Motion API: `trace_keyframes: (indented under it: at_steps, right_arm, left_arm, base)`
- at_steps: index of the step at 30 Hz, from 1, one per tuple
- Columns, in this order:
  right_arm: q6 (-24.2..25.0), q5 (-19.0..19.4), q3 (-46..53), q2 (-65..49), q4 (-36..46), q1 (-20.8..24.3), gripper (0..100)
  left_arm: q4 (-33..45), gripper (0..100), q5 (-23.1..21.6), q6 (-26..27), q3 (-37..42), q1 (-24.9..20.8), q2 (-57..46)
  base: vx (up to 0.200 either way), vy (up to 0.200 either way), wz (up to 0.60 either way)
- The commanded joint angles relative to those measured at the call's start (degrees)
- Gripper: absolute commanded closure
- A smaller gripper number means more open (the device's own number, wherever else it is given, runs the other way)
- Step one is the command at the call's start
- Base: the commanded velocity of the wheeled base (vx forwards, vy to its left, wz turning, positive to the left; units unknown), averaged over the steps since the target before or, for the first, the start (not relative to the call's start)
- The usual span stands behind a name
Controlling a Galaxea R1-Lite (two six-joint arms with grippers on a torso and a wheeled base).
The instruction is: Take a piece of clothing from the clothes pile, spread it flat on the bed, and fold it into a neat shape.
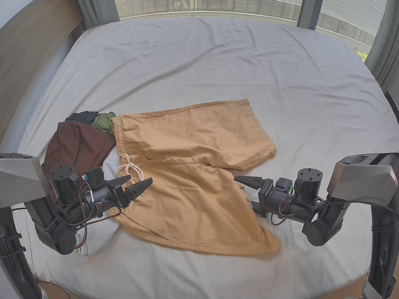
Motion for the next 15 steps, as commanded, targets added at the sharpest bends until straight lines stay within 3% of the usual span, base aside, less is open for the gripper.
trace_keyframes:
  at_steps: [1, 5, 6, 15]
  right_arm:
    - [0.6, 0.2, -0.4, 0.2, -0.1, 0.0, 0]
    - [2.0, 0.2, -0.5, 0.3, -0.2, 0.5, 0]
    - [2.0, 0.2, -0.5, 0.3, -0.2, 0.5, 100]
    - [2.0, 0.2, -0.8, 0.0, -0.2, -0.2, 100]
  left_arm:
    - [0.0, 0, 0.0, 0.0, 0.0, 0.0, 0.1]
    - [0.0, 0, 0.0, 0.0, 0.0, 0.0, 0.1]
    - [0.0, 0, 0.0, 0.1, 0.0, -0.1, 0.1]
    - [0.0, 0, 0.0, 0.0, 0.3, -0.4, 0.1]
  base:
    - [0.000, 0.000, 0.00]
    - [0.000, 0.000, 0.00]
    - [0.000, 0.000, 0.00]
    - [0.000, 0.000, 0.00]
